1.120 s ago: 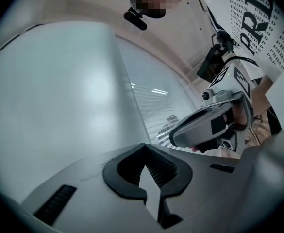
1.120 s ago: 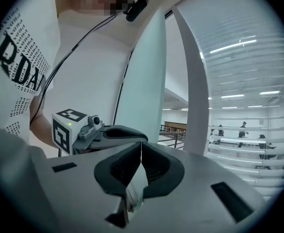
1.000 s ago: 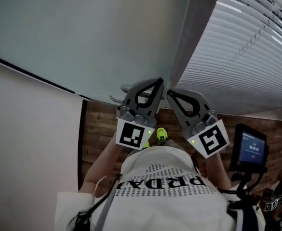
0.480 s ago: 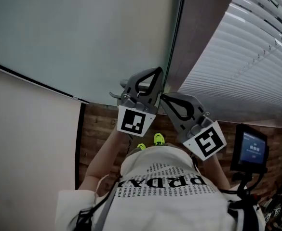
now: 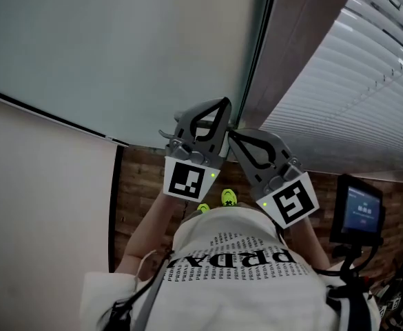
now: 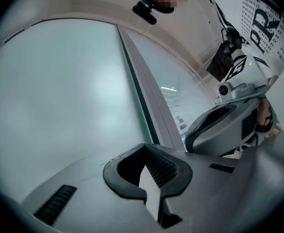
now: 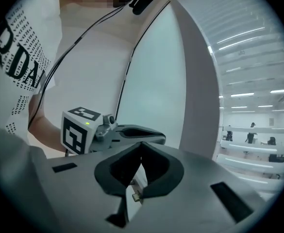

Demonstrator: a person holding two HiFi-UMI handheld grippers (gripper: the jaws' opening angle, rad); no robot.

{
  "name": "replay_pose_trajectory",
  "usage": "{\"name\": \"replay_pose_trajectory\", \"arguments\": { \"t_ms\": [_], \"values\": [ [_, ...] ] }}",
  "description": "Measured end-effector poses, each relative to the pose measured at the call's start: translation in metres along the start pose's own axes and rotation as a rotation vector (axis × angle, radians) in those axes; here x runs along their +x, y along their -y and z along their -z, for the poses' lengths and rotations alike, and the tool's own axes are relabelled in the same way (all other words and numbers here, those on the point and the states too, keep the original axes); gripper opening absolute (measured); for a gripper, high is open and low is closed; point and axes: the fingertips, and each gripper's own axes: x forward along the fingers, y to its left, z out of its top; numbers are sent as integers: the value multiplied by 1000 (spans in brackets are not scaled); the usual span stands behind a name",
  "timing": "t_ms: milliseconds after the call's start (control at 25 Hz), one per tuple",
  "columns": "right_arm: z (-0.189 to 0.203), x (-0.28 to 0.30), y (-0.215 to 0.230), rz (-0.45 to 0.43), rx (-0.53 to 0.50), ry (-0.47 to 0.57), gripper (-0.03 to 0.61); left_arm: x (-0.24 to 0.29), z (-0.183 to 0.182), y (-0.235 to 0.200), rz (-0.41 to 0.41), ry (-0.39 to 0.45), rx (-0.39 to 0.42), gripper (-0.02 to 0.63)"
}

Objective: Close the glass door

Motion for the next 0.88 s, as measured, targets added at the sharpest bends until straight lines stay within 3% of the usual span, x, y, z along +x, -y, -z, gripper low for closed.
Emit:
{"name": "replay_pose_trajectory", "arguments": {
  "t_ms": [80, 200, 280, 640, 880],
  "values": [
    [0, 1, 1, 5, 16, 3, -3, -20, 4, 1, -10, -38, -27, 3],
    [-3, 2, 3, 8, 17, 8, -3, -50, 17, 5, -84, -82, -232, 3],
    [-5, 3, 2, 6, 13, 17, -3, -65, 24, 12, -103, -112, -294, 3],
    [-8, 2, 7, 5, -18, 23, -3, -70, 29, 45, -38, -146, -292, 3],
    [-7, 3, 2, -12, -40, 25, -3, -73, 31, 50, -39, -153, -311, 3]
  ]
}}
